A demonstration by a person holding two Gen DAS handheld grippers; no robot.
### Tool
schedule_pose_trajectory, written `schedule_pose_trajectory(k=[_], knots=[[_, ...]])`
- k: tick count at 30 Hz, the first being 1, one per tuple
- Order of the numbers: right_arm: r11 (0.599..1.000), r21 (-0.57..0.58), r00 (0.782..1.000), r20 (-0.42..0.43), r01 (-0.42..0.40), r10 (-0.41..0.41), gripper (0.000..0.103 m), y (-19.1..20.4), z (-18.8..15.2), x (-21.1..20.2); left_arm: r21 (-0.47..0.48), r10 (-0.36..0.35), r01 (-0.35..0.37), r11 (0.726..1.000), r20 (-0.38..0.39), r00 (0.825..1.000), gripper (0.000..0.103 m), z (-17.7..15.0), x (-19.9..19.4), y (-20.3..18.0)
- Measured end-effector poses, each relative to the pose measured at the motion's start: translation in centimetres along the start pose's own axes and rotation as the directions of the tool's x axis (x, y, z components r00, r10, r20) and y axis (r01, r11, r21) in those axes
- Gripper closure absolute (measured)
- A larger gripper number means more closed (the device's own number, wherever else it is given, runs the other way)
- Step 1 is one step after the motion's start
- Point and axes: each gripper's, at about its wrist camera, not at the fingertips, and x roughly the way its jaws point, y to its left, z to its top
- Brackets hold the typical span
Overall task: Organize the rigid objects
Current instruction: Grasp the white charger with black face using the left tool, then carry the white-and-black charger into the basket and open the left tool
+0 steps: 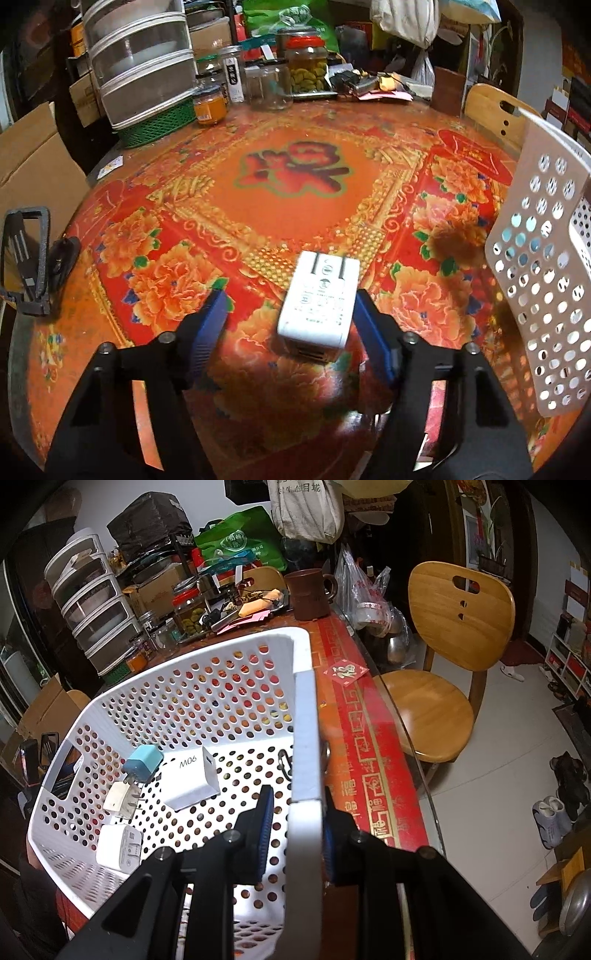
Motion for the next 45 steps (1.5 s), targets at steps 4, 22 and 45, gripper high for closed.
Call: schedule_pose_trajectory(k=[4,22,45], knots=[[1.0,-0.002,1.0,0.003,0.0,0.0,0.08,0.1,-0.1,-0.1,0.005,-0.048,0.048,0.999,0.002,0.999,0.077,-0.2,-0.1,-0.3],[1.0,-0.012,1.0,-0.004,0.008,-0.008,0.08,0.2,-0.1,-0.2,0.02,0.065,-0.069,0.997,0.158,0.985,0.077,-0.9,-4.0,-0.3],[1.0,-0.021,1.0,-0.014,0.009,-0.009,0.08,0.3,0.0,-0.1,0.159,0.08,-0.142,0.977,0.347,0.935,0.077,6.0,-17.0,-10.0]])
